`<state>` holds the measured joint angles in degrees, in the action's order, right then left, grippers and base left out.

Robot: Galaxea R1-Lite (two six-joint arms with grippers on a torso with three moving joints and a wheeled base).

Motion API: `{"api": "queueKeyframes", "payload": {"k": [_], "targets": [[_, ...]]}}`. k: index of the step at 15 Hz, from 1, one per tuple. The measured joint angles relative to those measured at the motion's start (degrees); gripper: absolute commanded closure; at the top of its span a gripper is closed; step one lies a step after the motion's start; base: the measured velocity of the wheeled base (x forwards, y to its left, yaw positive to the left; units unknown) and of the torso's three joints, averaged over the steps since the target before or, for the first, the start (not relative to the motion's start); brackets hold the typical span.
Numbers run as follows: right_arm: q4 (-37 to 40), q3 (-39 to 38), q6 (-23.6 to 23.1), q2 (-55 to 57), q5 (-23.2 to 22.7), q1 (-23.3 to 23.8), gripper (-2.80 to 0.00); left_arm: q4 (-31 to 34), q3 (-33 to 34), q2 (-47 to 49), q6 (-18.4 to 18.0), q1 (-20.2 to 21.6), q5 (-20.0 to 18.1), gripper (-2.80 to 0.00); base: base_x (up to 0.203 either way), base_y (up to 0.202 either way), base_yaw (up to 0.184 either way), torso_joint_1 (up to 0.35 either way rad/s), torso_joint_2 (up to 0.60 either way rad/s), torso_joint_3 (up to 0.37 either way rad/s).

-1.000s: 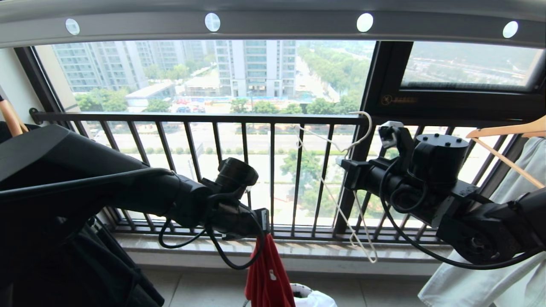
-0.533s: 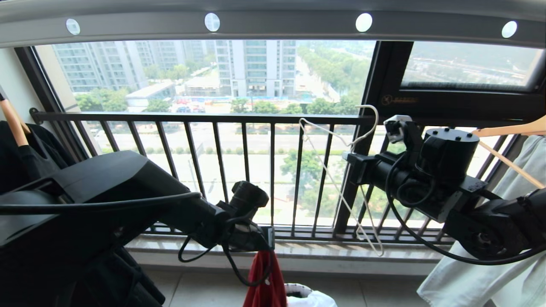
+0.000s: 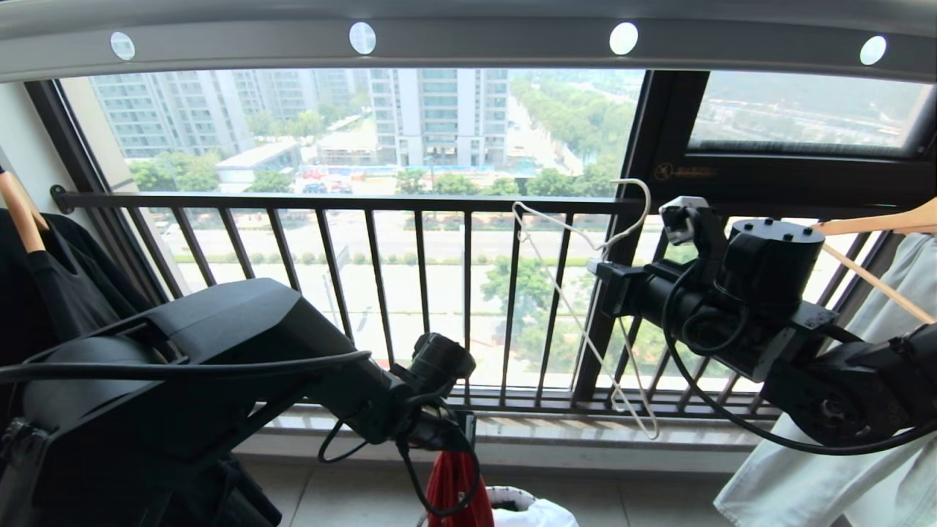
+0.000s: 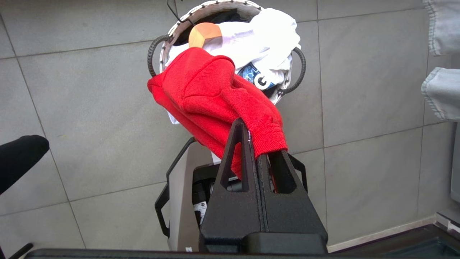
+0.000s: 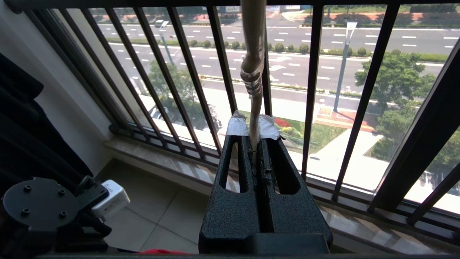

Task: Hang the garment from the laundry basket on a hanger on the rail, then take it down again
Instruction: Put clothes in the basket

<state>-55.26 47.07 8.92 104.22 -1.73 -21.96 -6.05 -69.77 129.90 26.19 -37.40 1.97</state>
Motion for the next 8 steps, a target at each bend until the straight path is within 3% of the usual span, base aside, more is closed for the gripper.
{"api": "queueKeyframes", "payload": {"k": [2,3,8], "targets": [[-0.01,0.0,-0.01,-0.04,0.01,0.0,0.0,-0.17,-0.06,0.04,-0.01,-0.34,0.59,0.0,0.0,0.0,0.0,0.0,0.0,0.0],[-0.02,0.0,0.0,-0.04,0.0,0.0,0.0,-0.23,-0.21,0.06,0.0,-0.62,0.99,-2.8,0.0,0.0,0.0,0.0,0.0,0.0],[-0.05,0.0,0.0,-0.24,0.0,0.0,0.0,-0.28,-0.52,-0.02,0.05,-1.51,1.22,-2.8,0.0,0.0,0.0,0.0,0.0,0.0]]}}
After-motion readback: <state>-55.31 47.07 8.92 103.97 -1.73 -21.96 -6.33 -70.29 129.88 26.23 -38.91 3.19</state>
